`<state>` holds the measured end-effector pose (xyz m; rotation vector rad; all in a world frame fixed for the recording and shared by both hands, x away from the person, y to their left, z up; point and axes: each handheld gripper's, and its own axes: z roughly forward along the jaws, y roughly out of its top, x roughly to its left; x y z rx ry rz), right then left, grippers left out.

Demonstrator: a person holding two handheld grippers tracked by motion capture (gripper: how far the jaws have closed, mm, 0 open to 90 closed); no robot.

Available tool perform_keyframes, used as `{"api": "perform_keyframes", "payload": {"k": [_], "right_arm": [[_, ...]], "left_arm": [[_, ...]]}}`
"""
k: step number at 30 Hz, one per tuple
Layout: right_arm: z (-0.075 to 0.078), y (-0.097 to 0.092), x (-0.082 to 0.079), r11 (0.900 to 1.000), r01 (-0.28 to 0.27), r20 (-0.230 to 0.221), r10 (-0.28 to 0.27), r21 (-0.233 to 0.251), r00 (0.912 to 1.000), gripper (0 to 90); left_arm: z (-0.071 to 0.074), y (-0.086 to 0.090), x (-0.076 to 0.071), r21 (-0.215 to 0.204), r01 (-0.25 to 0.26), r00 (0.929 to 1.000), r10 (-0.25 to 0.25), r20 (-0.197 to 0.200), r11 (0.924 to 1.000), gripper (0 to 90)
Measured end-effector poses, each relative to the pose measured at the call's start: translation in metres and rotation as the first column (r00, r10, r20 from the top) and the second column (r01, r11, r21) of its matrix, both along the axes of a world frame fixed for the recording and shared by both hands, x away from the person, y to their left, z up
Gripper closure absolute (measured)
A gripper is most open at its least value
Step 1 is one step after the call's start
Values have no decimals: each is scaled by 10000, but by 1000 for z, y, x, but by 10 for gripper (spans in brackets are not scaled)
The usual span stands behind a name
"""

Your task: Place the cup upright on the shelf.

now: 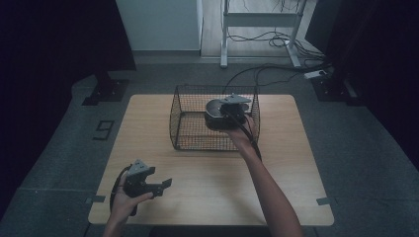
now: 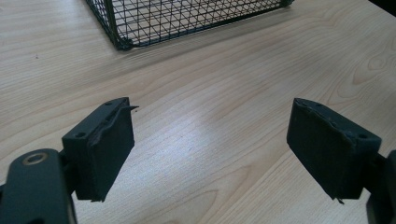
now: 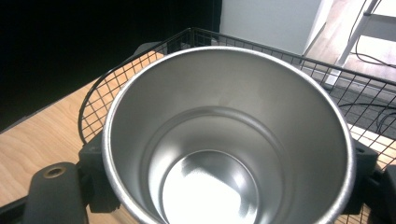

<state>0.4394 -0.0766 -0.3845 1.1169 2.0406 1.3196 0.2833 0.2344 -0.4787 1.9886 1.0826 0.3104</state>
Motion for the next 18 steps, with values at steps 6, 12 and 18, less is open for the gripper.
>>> {"api": "perform_keyframes", "payload": {"k": [6, 12, 18], "right_arm": [[0, 1, 7, 9999, 77, -67, -78, -68, 9999, 183], [1, 7, 11, 9998, -143, -237, 140, -159, 9996, 183], [-2, 12, 19, 9996, -134, -422, 123, -264, 9990, 183]], "left_arm": [[0, 0, 0, 12, 13, 10000, -13, 0, 10000, 153], [1, 1, 0, 17, -2, 10000, 2, 33, 10000, 153], [1, 2, 0, -14, -15, 10000, 15, 47, 10000, 152]]}}
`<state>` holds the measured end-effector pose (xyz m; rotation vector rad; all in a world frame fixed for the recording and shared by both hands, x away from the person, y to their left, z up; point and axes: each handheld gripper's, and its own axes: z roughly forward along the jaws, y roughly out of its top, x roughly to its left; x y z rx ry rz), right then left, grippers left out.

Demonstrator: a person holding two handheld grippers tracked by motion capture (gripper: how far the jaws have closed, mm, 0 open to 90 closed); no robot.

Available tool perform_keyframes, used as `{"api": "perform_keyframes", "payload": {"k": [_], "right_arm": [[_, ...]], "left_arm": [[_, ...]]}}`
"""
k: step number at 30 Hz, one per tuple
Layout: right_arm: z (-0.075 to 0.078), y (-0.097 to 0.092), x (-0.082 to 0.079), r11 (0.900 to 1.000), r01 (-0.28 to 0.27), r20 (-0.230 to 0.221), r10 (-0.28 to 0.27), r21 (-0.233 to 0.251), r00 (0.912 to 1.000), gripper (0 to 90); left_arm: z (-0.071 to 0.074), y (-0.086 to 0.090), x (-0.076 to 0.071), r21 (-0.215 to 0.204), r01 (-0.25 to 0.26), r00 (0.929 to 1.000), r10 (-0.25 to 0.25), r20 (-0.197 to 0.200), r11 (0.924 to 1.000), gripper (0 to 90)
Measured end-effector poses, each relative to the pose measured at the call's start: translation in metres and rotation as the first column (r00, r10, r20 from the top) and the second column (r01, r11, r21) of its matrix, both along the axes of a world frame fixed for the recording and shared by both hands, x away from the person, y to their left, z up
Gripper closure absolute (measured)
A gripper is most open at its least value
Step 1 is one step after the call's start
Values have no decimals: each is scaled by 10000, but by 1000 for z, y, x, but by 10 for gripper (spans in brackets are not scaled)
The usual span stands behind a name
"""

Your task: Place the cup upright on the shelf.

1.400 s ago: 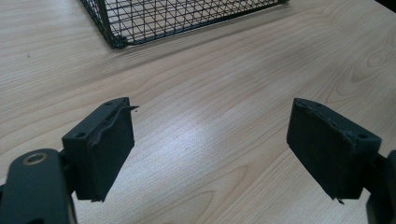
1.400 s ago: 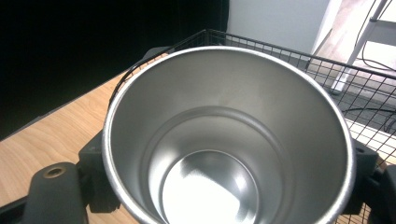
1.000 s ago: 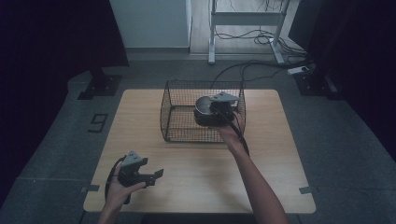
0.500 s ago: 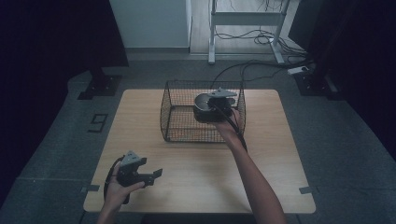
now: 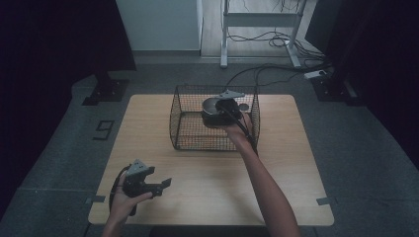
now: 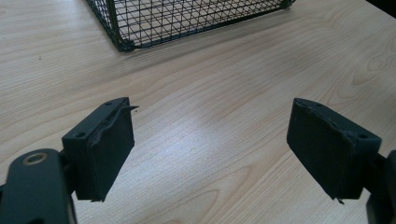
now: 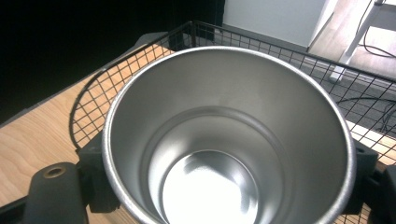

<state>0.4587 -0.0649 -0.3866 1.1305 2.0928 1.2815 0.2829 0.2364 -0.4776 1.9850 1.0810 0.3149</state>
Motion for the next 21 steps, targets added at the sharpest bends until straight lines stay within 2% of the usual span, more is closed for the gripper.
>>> {"api": "perform_keyframes", "payload": {"k": [12, 21], "right_arm": [[-4, 1, 20, 9996, 181, -149, -184, -231, 9997, 183], [-7, 2, 34, 9996, 198, -257, -204, -224, 9995, 183]], "left_arm": [[1, 3, 0, -73, -57, 10000, 57, 7, 10000, 152], [0, 4, 0, -65, -62, 10000, 62, 17, 10000, 153]]}}
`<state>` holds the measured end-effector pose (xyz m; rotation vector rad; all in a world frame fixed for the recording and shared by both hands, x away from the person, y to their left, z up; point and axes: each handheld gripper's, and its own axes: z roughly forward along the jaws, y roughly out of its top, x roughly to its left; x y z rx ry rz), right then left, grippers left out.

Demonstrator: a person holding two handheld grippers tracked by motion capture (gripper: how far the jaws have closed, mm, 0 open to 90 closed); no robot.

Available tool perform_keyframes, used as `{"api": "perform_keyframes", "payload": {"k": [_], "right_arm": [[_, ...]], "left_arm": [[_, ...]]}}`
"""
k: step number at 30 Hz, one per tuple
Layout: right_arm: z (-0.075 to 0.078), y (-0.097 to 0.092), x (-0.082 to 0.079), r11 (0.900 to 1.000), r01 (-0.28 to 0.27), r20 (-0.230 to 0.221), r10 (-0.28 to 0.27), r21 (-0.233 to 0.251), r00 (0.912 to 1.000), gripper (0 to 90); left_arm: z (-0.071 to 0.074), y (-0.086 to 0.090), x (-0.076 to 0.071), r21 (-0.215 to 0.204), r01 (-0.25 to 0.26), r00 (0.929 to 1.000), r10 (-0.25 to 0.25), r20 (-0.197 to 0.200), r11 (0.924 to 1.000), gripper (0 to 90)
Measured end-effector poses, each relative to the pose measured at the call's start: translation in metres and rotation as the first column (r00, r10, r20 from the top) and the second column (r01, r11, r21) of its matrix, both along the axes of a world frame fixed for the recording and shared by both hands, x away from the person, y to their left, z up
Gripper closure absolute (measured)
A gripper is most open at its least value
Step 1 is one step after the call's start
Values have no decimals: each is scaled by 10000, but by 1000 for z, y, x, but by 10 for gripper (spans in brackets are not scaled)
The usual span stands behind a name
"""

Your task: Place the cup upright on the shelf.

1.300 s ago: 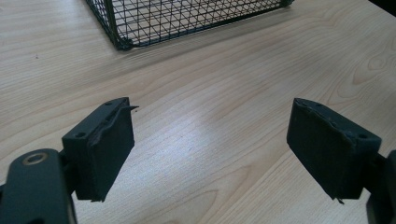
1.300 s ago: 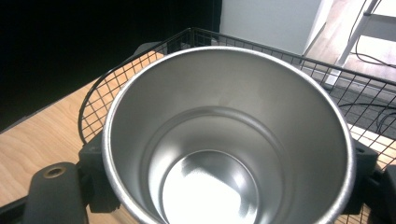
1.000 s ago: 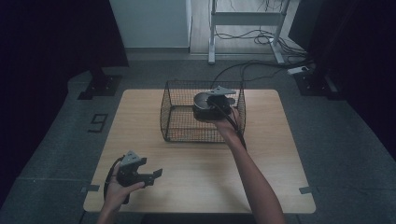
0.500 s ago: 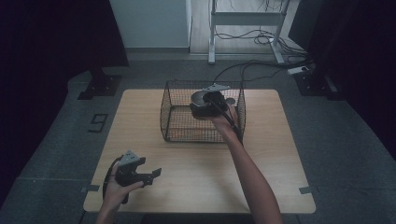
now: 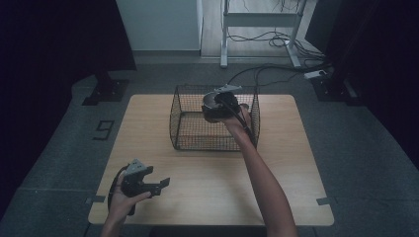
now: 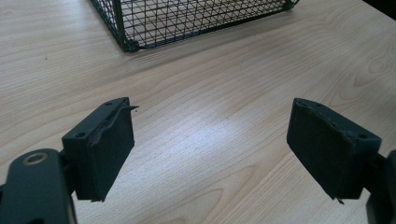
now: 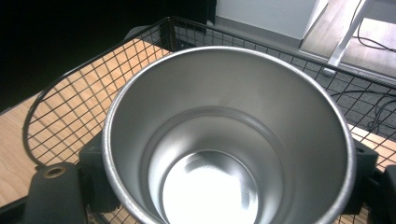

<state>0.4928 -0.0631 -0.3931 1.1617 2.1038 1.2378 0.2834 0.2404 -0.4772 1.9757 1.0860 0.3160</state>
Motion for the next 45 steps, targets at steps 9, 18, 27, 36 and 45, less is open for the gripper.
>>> {"api": "perform_keyframes", "payload": {"k": [9, 18, 27, 36, 45], "right_arm": [[-8, 1, 14, 9997, -22, -125, 19, -232, 9999, 183], [-9, 5, 29, 9993, -118, -82, 116, -352, 9999, 183], [-23, 7, 42, 9983, -176, -294, 160, -548, 9994, 183], [-41, 4, 51, 9978, -116, -430, 88, -647, 9990, 183], [-54, 5, 56, 9956, 15, -649, -77, -941, 9979, 183]], "left_arm": [[-1, 2, 1, 43, -52, 10000, 53, -55, 10000, 153], [-2, -1, 1, 79, 42, 10000, -42, -67, 10000, 153], [-4, -4, 1, 134, 120, 9999, -119, -92, 9998, 154], [-4, -3, 2, 139, 119, 9999, -118, -108, 9998, 153], [-3, -2, 1, 94, 95, 9999, -94, -85, 9999, 153]]}}
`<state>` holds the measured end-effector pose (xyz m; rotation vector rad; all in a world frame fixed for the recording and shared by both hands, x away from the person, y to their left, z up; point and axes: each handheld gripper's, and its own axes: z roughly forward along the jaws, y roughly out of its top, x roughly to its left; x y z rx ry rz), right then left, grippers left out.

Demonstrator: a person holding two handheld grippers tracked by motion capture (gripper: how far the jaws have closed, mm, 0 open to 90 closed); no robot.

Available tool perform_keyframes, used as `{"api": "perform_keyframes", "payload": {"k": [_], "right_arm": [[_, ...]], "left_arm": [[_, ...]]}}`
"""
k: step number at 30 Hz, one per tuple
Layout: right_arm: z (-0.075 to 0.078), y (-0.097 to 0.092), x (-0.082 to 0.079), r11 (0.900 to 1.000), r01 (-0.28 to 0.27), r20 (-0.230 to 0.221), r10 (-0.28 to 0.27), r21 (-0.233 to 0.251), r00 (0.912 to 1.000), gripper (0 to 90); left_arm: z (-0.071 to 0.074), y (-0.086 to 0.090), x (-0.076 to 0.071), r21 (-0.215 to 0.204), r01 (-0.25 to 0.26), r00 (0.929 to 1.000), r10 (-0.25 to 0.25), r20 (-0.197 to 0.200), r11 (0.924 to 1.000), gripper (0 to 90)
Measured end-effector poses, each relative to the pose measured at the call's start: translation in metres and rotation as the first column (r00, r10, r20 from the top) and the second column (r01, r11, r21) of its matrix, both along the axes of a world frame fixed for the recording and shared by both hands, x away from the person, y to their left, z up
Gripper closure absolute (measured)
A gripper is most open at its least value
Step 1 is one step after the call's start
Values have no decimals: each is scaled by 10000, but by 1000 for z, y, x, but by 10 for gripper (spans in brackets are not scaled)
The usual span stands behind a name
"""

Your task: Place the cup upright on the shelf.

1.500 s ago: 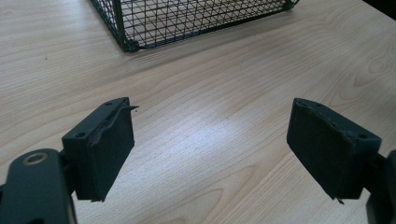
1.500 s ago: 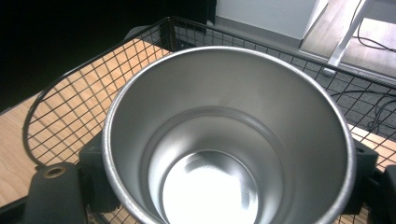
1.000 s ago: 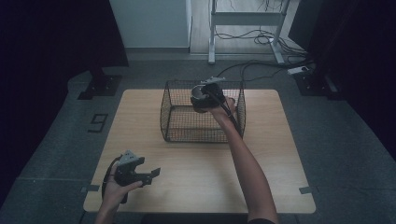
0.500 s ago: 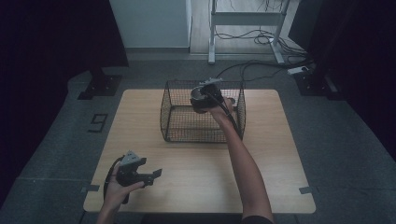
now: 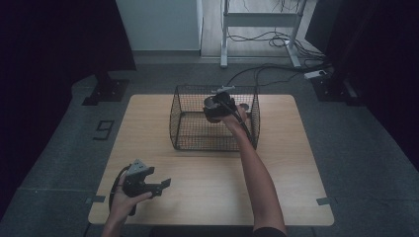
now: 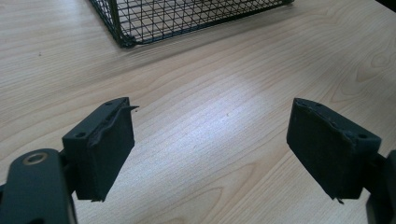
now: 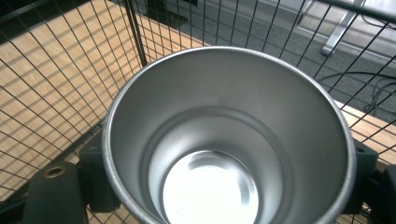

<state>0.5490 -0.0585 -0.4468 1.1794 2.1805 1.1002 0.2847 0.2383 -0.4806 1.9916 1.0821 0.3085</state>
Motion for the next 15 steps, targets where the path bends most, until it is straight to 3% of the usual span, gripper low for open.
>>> {"api": "perform_keyframes", "payload": {"k": [15], "right_arm": [[-16, 1, 10, 9995, 172, -482, -184, -270, 9987, 183]], "left_arm": [[0, 2, 0, -10, -36, 10000, 36, 19, 10000, 153]]}}
